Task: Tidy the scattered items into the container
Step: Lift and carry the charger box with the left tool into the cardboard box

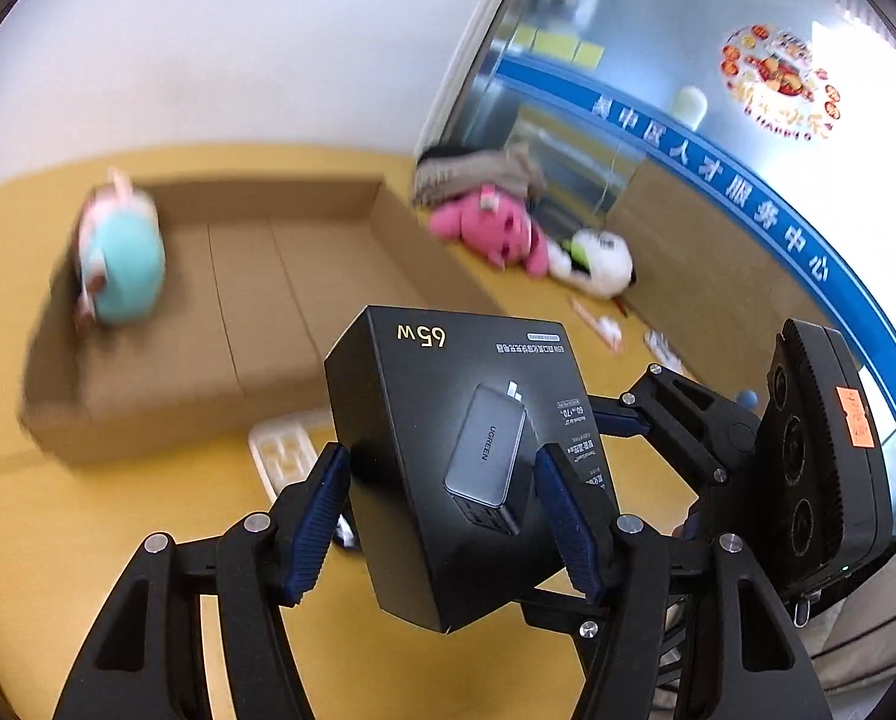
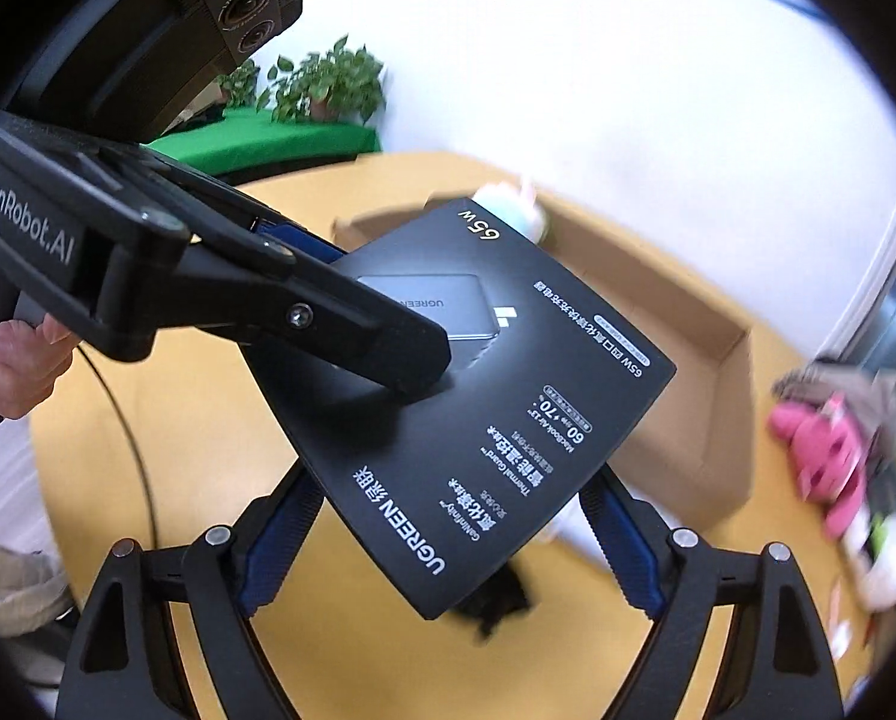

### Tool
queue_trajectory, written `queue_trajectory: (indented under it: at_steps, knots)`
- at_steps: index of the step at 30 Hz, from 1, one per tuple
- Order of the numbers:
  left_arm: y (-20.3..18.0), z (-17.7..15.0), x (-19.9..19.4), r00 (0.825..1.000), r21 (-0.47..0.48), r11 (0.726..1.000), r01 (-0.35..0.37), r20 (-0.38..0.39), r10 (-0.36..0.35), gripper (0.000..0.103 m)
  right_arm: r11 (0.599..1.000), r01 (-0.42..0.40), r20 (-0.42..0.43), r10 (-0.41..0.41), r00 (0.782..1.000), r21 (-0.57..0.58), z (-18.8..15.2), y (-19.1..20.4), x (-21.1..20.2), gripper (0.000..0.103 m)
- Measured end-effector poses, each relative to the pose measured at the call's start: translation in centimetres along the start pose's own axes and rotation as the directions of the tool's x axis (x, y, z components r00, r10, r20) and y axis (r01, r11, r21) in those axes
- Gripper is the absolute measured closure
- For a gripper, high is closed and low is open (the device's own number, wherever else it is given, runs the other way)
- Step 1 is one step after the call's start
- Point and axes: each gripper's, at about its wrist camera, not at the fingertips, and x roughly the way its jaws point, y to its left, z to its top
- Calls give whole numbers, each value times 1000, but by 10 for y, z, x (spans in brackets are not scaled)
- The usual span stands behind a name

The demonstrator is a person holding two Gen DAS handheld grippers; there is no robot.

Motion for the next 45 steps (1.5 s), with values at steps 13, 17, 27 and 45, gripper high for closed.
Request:
queue_trajectory:
  at_steps: [13,17,27,45]
  knots:
    - [43,141,-24,982,102,993,-60,186,40,36,996,63,139,-54,989,-61,124,-80,36,16]
    - [65,181,-12,980,109,992,-68,191,47,36,998,46,138,-38,990,-52,152,-109,63,16]
    - [156,251,75,992,16,997,-69,107,67,36,998,-45,32,46,998,-33,177,-177,184,16]
    - [258,212,253,950,-143,968,-208,-267,165,36,965,-239,-213,258,942,112,94,-208,366,16]
